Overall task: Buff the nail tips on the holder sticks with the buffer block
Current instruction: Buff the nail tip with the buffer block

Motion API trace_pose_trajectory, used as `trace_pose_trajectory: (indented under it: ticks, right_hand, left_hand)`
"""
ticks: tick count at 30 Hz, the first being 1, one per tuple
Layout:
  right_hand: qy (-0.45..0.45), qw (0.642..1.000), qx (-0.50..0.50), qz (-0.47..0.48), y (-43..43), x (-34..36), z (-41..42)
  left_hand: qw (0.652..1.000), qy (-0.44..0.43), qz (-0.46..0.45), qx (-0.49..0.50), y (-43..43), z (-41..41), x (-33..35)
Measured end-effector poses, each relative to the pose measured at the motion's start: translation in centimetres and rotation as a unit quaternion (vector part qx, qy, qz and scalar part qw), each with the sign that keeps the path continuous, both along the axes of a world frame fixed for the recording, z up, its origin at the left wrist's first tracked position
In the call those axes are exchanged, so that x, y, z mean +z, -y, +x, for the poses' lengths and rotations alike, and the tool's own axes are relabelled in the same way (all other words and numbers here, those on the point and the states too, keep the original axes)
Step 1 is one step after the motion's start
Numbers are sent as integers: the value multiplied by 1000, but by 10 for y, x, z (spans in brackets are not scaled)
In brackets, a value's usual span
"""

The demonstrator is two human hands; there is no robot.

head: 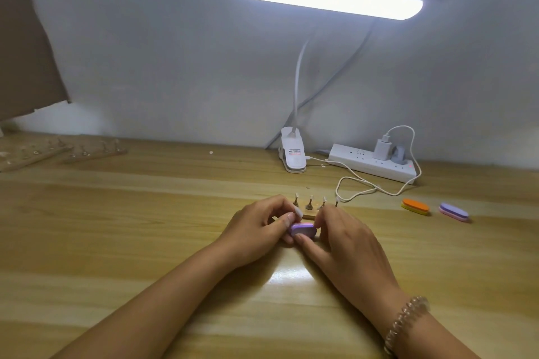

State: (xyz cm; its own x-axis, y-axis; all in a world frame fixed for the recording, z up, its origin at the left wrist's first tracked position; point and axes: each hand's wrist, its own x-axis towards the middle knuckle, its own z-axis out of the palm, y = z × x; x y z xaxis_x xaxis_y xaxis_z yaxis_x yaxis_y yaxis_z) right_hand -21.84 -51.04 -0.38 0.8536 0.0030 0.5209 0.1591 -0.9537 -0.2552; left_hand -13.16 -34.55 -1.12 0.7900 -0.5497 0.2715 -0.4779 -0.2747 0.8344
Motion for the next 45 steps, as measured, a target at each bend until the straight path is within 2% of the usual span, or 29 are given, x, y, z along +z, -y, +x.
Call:
trace_pose_trajectory:
  ticks: [8,12,15,19,23,28,31,38,45]
  right_hand:
    - [-25,999,39,17,2,-2,3]
    - [-19,987,56,147,7,0,5]
    - [3,973,46,226,10,1,5]
    - [32,984,61,167,7,0,2]
    - [39,989,78,117,7,-2,3]
    - [19,983,81,161,8,-3,6]
    - [12,984,84,158,9,-1,5]
    - [-3,979,116,165,8,2,2]
    - [0,981,86,172,10,3,6]
  left_hand:
    - [1000,-1,1,5,0,-1,2]
    - [1000,-12,-25,-10,1,-3,2]
    - [1000,-2,-5,-16,2,-5,3]
    - [998,43,45,-16,2,-9,4]
    - [997,55,48,-15,1,-8,5]
    - [997,57,50,-16,1,-9,5]
    - [995,77,65,-9,1,-11,4]
    - [996,63,57,2,0,-12,6]
    - [995,66,71,-6,-1,-11,8]
